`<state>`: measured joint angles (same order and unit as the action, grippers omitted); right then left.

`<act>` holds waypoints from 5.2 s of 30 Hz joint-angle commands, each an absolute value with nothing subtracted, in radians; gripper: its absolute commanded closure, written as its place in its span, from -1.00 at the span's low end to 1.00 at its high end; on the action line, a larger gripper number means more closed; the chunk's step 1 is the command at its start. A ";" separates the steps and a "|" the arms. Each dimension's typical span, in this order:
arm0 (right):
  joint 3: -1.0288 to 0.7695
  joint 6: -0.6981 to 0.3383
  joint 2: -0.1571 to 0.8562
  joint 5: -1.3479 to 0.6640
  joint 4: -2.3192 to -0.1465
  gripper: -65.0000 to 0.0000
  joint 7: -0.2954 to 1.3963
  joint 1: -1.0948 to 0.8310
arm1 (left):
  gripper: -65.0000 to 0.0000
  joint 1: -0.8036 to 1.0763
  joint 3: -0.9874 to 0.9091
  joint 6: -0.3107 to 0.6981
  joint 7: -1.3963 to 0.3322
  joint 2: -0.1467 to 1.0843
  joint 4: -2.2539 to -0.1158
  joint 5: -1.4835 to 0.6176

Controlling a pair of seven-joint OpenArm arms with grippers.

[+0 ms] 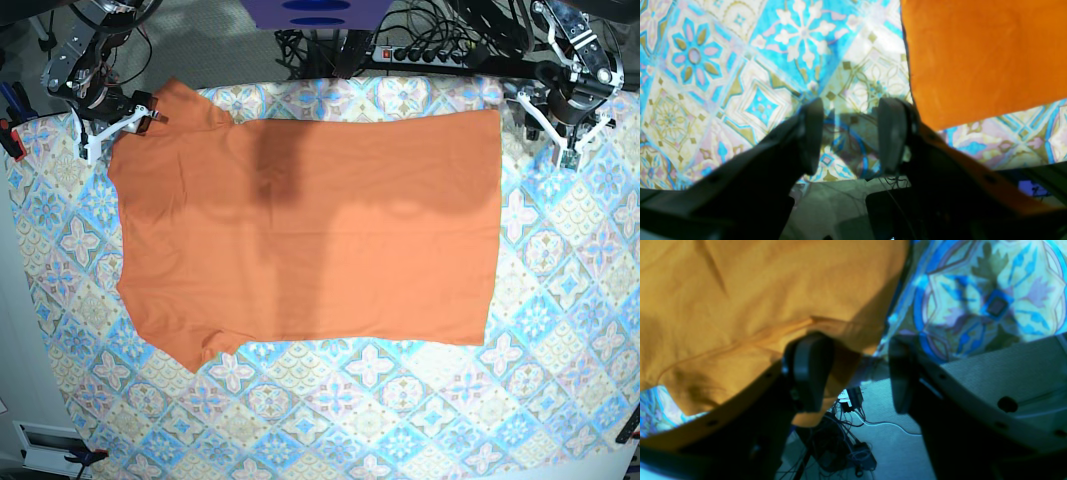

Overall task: Fold the T-shirt properly
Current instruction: 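Position both open grippers at the shirt's shoulder edges near the collar, then close both grippers on the shoulder edges of the shirt, then pull the shoulder edges apart with both grippers to straighten the shirt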

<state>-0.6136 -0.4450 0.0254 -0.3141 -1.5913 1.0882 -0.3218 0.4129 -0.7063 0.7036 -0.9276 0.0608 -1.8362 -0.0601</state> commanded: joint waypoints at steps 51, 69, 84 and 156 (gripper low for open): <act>-0.661 -0.582 0.058 -0.460 -1.580 0.08 1.089 -0.357 | 0.23 0.430 -0.711 0.698 -0.914 0.070 -1.851 -0.067; -0.647 -0.585 0.068 -0.461 -1.584 0.08 1.122 -0.367 | 0.23 0.443 -0.711 0.698 -0.914 0.070 -1.853 -0.067; -0.618 -0.585 0.068 -0.461 -1.584 0.08 1.124 -0.325 | 0.23 0.400 -0.662 0.698 -0.914 0.084 -1.848 -0.065; -0.527 -0.581 0.030 -0.326 -1.583 0.50 1.101 -0.295 | 0.24 0.392 -0.351 0.698 -0.915 0.047 -1.575 -0.074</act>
<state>-0.5278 -0.5732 0.0246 -0.3180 -1.5753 1.0962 -0.2966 0.3763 -0.3836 0.6331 -0.8577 0.0830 -1.5948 -0.0368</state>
